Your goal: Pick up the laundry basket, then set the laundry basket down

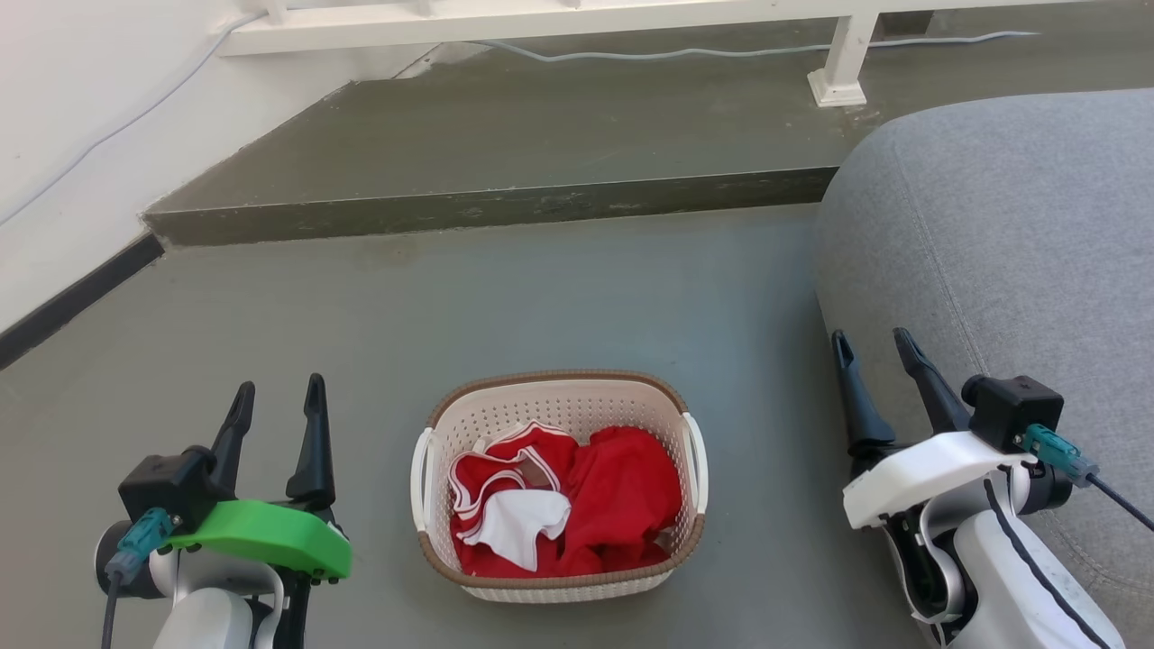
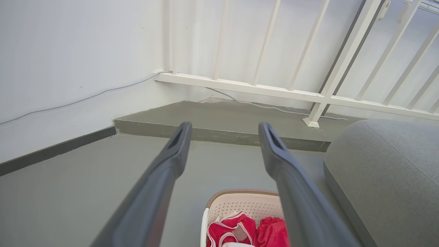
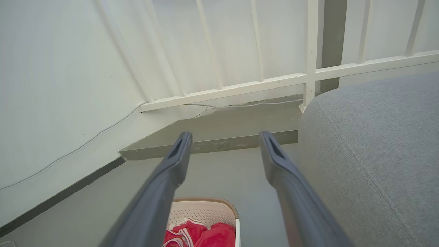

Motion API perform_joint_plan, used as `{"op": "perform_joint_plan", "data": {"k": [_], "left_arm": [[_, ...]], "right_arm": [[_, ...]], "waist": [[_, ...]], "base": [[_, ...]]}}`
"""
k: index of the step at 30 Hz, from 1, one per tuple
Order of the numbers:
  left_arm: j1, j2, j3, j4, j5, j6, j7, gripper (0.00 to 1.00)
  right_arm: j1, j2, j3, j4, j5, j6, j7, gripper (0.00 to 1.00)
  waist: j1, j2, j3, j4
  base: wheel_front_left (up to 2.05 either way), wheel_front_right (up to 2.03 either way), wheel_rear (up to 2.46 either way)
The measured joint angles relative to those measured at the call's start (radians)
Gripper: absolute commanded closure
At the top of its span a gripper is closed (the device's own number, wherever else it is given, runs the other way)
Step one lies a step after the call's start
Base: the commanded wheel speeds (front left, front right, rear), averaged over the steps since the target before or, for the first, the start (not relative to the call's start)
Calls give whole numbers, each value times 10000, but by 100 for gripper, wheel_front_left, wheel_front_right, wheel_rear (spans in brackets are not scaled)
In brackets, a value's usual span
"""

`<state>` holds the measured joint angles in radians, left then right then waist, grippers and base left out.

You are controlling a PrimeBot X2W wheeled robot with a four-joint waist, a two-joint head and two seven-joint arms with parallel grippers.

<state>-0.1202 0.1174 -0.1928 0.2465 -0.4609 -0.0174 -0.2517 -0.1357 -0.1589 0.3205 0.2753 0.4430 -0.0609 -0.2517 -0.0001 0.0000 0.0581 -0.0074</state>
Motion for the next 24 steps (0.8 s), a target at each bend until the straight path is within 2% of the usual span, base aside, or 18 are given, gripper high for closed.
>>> {"op": "perform_joint_plan", "data": {"k": [24], "left_arm": [[238, -290, 303, -186, 522, -453, 0, 0]], "right_arm": [[244, 272, -472, -213, -370, 255, 0, 0]], "waist": [[0, 0, 50, 38]], "base": [[0, 0, 0]]}}
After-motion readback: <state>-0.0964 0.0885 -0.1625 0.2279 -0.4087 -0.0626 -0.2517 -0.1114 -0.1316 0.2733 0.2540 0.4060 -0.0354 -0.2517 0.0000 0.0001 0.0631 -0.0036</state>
